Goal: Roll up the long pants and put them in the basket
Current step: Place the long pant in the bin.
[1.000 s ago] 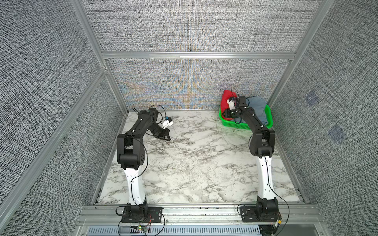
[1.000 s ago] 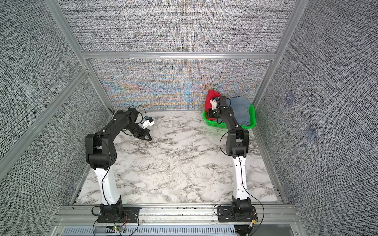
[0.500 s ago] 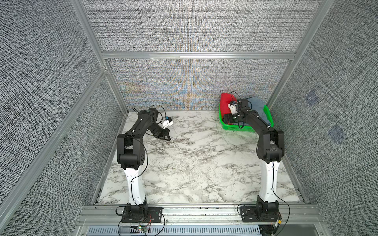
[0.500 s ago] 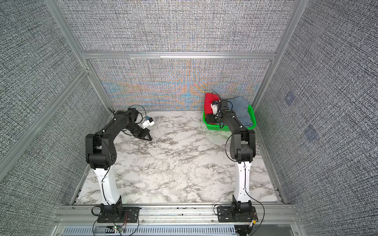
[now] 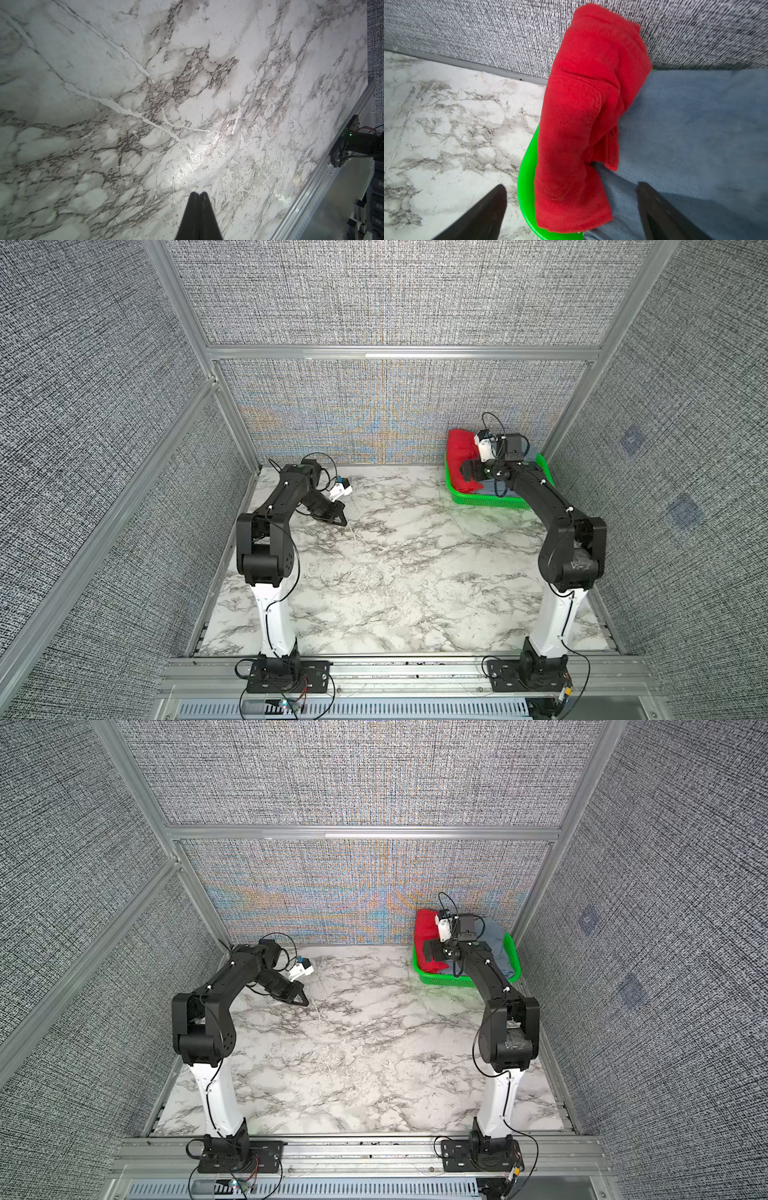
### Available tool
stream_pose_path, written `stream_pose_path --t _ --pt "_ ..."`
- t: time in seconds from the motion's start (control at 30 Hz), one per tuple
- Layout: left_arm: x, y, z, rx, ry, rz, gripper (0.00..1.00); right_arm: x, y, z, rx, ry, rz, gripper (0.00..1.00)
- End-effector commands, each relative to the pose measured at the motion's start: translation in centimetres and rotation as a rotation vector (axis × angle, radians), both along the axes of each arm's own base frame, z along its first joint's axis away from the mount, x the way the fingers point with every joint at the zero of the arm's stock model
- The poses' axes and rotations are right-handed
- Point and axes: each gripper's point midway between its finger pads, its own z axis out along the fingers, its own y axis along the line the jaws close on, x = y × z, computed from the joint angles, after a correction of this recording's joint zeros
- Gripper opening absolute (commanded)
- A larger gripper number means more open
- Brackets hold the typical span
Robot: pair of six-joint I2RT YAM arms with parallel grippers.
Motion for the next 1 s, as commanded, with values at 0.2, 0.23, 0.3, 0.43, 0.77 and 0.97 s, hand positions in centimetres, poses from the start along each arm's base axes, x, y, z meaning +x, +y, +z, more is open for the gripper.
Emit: stream_pose_path --t 0.2,0.23,0.3,0.43,0.77,0.97 --pt "-0.3 -0.2 -0.2 -0.011 0.001 -0.014 0.02 4.2 1.8 1.4 0.063 -0.135 0.01 0.44" --pt "-0.3 -0.2 -0.2 -0.013 0.002 -0.015 0.02 4.7 2.2 1.1 0.065 -0.131 0.013 0.33" --pt "-0.4 -0.2 -0.3 -0.013 0.004 -0.018 0.02 5.3 2.7 0.6 0.061 -0.13 0.017 0.17" --pt "-0.4 -0.2 -0.7 -0.012 0.007 -0.02 0.02 6.8 2.8 -1.4 -0.001 -0.12 -0.009 0.14" --pt "-0.4 -0.1 -0.6 -0.009 0.002 -0.023 0.02 5.4 2.5 -10.9 -0.044 0.176 -0.014 0.11" --pt "-0.4 -0.2 -0.3 -0.015 -0.006 -0.022 0.02 2.2 2.6 -14.6 -0.034 0.318 0.009 0.1"
